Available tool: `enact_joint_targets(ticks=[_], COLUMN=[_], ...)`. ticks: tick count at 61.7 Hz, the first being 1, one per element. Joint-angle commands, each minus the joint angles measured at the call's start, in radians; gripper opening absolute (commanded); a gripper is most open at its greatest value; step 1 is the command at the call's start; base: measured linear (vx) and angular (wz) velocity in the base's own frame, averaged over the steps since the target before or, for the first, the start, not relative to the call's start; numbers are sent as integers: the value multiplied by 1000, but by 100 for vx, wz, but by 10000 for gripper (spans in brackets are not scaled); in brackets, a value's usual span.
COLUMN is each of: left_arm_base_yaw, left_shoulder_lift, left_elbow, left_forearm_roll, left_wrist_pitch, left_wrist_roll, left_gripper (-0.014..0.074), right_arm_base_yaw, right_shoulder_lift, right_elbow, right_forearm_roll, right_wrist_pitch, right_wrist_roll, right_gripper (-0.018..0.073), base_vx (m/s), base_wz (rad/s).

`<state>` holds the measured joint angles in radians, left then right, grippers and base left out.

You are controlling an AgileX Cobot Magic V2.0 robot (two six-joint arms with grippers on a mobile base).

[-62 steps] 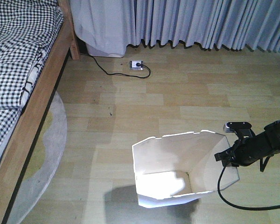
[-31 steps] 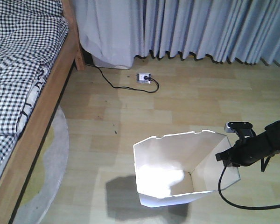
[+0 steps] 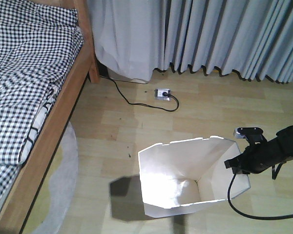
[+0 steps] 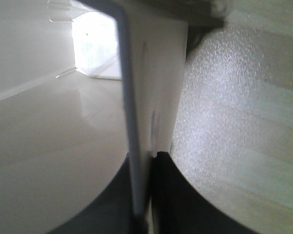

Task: Move trash bin to bedside with robot
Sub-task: 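Drag the held bin across the floor toward the bed, then carry the bin up to the floor beside the bed frame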

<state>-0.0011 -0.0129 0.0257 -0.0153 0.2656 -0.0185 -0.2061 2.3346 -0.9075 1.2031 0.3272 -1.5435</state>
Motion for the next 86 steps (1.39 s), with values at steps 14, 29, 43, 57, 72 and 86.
enact_joint_targets(ticks=[14,29,43,57,72,86], left_arm_base_yaw=[-2,-2,-2,-2,-2,-2], left_shoulder_lift=[-14,-14,-14,-14,-14,-14], left_elbow=[19,19,19,19,19,19], left_forearm_roll=[-3,-3,-3,-3,-3,-3], left_wrist_pitch=[-69,-69,-69,-69,-69,-69], left_wrist_roll=[-4,-4,-4,-4,-4,-4], left_gripper=[-6,-6,-6,-6,-6,-6], right_arm_base_yaw=[-3,-3,-3,-3,-3,-3], right_shoulder_lift=[-75,-75,-75,-75,-75,-75], right_elbow=[-13,-13,-13,-13,-13,-13], right_forearm_roll=[39,39,39,39,39,39], right_wrist_pitch=[143,143,144,144,144,144], right_wrist_roll=[1,1,1,1,1,1], right_gripper=[-5,-5,-5,-5,-5,-5], base_vx=[24,23,22,21,20,18], base_wz=[2,-8,-11,-6,3,10])
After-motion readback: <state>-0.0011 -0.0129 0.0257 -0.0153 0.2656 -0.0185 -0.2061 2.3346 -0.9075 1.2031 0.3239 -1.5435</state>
